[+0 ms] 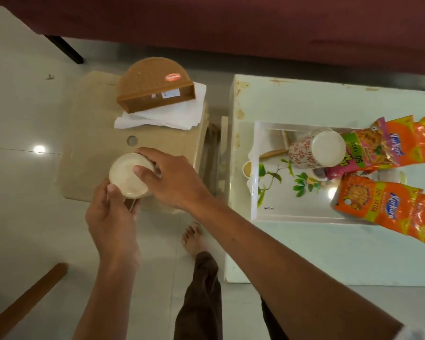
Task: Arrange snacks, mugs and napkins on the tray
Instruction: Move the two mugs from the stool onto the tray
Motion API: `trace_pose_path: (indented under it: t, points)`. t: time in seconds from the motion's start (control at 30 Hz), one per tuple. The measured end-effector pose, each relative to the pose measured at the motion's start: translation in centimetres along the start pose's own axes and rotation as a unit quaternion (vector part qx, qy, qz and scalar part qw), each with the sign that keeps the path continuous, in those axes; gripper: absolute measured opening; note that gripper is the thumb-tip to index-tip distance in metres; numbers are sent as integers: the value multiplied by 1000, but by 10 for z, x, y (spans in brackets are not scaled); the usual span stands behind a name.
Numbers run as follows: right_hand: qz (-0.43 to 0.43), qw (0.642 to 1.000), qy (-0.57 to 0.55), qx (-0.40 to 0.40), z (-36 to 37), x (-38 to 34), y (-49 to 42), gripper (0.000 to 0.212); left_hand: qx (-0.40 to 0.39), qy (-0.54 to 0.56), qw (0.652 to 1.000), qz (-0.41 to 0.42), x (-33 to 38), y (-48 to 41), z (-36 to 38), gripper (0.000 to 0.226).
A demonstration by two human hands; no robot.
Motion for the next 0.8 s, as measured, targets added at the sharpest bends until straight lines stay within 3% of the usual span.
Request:
trace_pose_path:
  t: [0.17,0.33,0.5,0.63,0.8]
  points:
    - [-19,997,-35,73,-32,-2,32,39,-10,-22,999,49,18,24,7,30]
    - [5,984,-75,162,-90,45,98,37,-107,-38,992,53,22,86,64,28]
    - [85,967,-129,204,-142,138,162,35,-196,-33,979,-48,-38,150,132,35]
    - [131,958,-131,219,-169,201,193,35,-222,-32,967,-122,-92,187,175,31]
    - [166,952,-139,216,-185,252,204,33,-226,-69,963,-132,-127,206,207,30]
Point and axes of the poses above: each hand's wrist, its own y-axis away from the middle knuckle, its own z-axis out of the palm, x = y × z, the point moved 10 cm from there along -y, towards the middle knuckle, and after that the axes turned 5 degrees about y, right-handed, at the moved point
